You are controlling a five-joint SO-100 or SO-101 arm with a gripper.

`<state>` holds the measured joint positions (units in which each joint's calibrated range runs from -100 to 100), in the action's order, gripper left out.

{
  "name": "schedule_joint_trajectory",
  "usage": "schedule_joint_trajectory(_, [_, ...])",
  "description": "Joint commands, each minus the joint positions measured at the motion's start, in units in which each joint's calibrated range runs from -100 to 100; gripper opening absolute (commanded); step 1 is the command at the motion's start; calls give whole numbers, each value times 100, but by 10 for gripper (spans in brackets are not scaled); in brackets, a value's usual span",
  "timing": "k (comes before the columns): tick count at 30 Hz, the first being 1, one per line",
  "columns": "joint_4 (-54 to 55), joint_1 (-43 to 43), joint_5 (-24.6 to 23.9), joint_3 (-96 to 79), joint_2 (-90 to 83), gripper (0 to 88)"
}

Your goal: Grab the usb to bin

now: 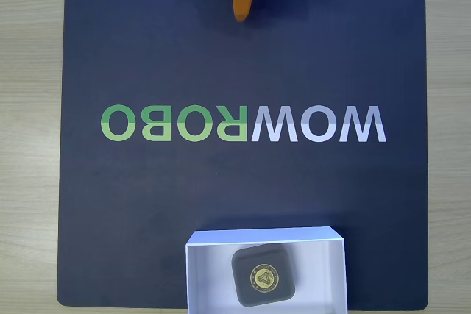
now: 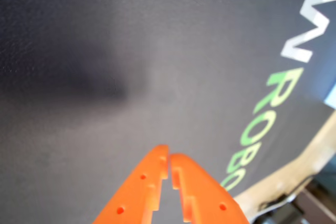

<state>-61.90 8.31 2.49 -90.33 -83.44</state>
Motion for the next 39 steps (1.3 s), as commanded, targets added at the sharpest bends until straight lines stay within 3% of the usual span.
schedule_joint_trajectory(1, [-659, 95, 109, -100, -1088, 9])
schedule_joint_trajectory(3, [-1191, 86, 161, -145, -1622, 9])
schedule_joint_trajectory(39, [-1174, 120, 161, -145, -1563, 9])
